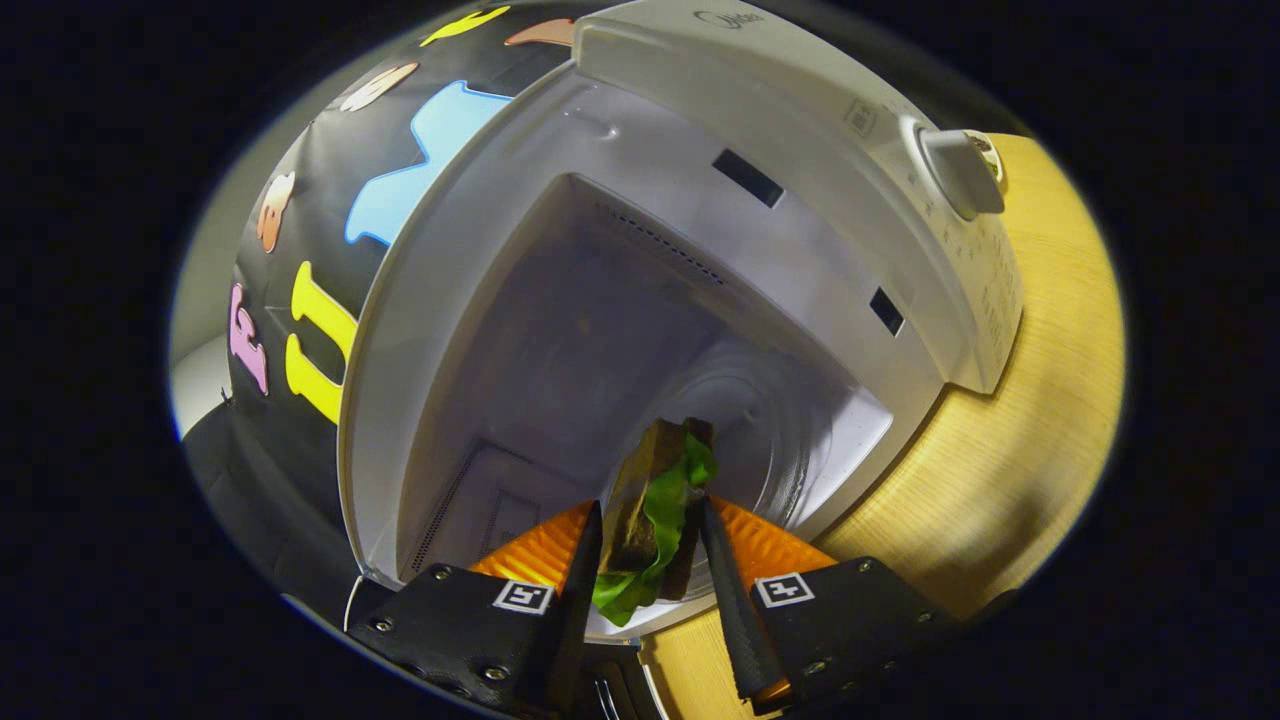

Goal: Open the microwave, put the food inside, and close the microwave door.

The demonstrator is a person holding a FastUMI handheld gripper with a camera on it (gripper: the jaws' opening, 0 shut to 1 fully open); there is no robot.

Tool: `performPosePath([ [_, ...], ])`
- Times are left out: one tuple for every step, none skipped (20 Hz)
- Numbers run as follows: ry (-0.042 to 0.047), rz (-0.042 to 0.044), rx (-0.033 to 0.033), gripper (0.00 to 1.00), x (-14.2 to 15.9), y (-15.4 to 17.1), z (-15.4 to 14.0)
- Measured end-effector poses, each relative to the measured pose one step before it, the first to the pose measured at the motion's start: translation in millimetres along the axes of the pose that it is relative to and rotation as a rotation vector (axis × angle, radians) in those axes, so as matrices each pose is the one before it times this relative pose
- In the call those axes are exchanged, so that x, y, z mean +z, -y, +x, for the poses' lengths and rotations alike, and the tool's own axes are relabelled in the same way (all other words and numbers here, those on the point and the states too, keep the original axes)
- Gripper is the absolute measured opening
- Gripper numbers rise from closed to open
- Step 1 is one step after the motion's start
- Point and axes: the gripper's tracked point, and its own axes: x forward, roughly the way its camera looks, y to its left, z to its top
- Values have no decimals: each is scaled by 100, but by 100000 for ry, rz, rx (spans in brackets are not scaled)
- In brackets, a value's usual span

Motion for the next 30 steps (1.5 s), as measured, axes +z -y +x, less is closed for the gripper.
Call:
performPosePath([
  [432,-262,-28,65,480,7,-284],
  [191,-1185,-2302,82,239,554,-7],
  [-87,-1514,-1726,99,366,323,-563],
  [112,-2058,-1001,96,229,182,-446],
  [815,-2132,661,97,427,-150,-546],
  [988,-2717,120,97,340,-142,-695],
  [1318,-2956,299,97,474,-175,-730],
  [938,-2432,813,97,279,-385,-735],
  [165,-2122,914,96,174,-460,-909],
  [-58,-2153,991,97,58,-392,-1019],
  [-100,-2109,1170,97,11,-557,-1174],
  [104,-2172,1593,97,-49,-608,-1233],
  [258,-2588,1267,96,-39,-585,-1343],
  [250,-2765,1075,96,-207,-452,-1447],
  [288,-2498,1306,96,-76,-631,-1422],
  [-288,-1887,1217,96,-161,-596,-1384],
  [-812,-1584,1710,96,-224,-653,-1313],
  [-711,-1663,1304,96,-242,-646,-1331],
  [-182,-1602,840,97,-93,-567,-1215],
  [251,-1679,1187,97,3,-626,-1278],
  [289,-1630,691,97,13,-610,-1148],
  [-207,-2314,958,97,-121,-601,-1108],
  [-917,-3092,1526,97,-216,-819,-1157],
  [-1,-3768,2092,97,61,-1065,-1177],
  [837,-3900,2117,97,223,-1152,-1070],
  [912,-3752,2163,97,160,-1061,-799],
  [462,-2967,1972,97,177,-1011,-887],
  [265,-2338,2642,97,-159,-1256,-879],
  [44,-2278,2230,97,-98,-1313,-725],
  [68,-2284,2187,97,-259,-1223,-585],
])
